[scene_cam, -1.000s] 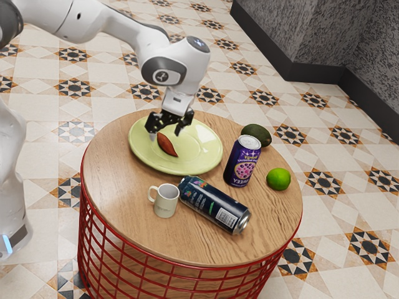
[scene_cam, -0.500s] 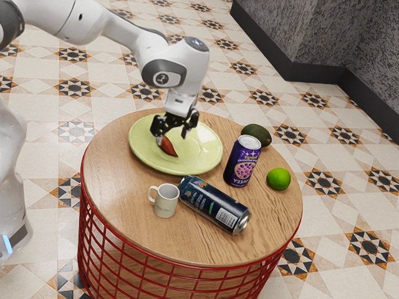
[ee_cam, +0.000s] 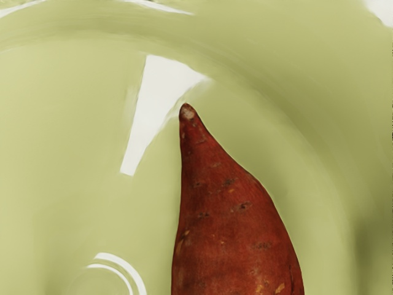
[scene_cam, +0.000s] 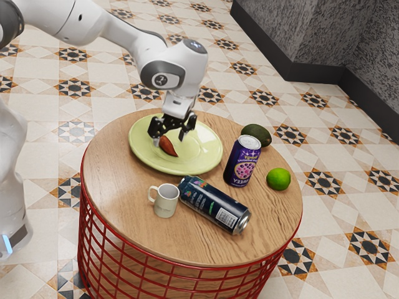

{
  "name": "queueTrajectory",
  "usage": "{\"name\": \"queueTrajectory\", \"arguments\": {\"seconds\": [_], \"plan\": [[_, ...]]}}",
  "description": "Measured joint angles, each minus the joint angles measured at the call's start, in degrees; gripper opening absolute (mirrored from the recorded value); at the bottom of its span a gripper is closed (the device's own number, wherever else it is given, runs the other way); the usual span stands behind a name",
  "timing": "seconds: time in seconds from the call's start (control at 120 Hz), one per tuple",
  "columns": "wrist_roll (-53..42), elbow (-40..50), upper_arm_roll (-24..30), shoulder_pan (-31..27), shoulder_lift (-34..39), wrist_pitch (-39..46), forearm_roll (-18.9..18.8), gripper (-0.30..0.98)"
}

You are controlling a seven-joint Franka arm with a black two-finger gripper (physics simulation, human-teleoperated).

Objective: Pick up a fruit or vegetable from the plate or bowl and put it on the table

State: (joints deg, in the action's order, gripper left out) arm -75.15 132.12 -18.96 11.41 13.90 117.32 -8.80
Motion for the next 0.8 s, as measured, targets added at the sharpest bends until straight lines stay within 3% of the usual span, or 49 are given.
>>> {"name": "queueTrajectory", "arguments": {"seconds": [0.3,0.542,0.8], "plan": [[-0.14,0.44,-0.61,0.21,-0.48,-0.10,0.35,0.68],[0.37,0.14,-0.73,0.26,-0.23,0.12,0.71,0.24],[0.83,-4.81,-0.82,5.14,7.54,-1.99,0.14,0.18]]}}
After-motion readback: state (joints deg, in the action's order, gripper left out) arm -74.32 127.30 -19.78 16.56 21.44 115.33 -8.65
